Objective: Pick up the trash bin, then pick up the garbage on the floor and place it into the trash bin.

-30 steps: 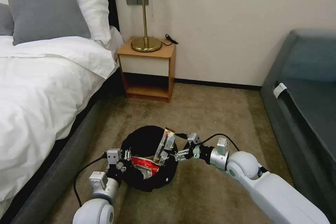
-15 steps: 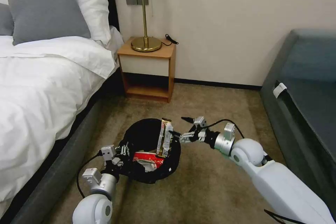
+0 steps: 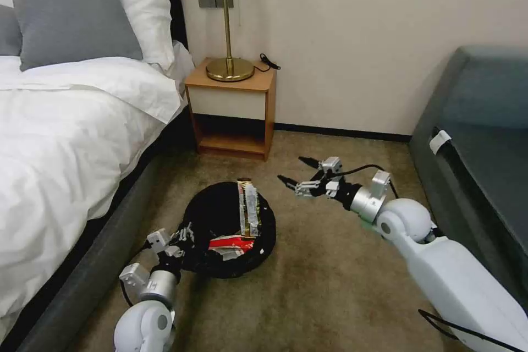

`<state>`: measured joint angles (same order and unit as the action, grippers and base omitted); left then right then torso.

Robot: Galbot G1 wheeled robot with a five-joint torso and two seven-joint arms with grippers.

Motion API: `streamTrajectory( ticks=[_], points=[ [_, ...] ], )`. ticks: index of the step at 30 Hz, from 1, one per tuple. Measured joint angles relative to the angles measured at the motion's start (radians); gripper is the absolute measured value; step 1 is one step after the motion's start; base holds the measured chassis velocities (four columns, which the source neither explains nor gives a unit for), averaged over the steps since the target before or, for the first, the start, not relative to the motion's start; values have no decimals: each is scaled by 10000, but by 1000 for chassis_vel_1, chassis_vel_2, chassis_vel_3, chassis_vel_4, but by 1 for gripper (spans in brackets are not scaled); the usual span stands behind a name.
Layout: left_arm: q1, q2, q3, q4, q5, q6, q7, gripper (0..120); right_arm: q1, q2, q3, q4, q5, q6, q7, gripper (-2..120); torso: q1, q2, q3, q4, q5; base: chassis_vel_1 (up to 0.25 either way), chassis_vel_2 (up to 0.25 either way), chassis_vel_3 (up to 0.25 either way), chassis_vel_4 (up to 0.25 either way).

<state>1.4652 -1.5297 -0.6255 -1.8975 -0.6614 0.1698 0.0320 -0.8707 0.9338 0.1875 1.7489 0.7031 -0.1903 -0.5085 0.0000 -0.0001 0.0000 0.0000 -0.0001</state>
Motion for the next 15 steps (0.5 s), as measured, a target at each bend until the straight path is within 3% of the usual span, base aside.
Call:
streamTrajectory(
  ticks=[10, 15],
  points=[
    [-196, 4, -104, 343, -704, 230, -451, 7, -452, 6, 329, 169, -68, 10, -157, 100, 0, 0, 0, 0, 1, 0, 0, 0, 0],
    [-137, 28, -170, 418, -823, 245, -531, 18, -498, 47, 377, 170, -89, 18, -166, 100, 0, 0, 0, 0, 0, 0, 0, 0, 0]
  ],
)
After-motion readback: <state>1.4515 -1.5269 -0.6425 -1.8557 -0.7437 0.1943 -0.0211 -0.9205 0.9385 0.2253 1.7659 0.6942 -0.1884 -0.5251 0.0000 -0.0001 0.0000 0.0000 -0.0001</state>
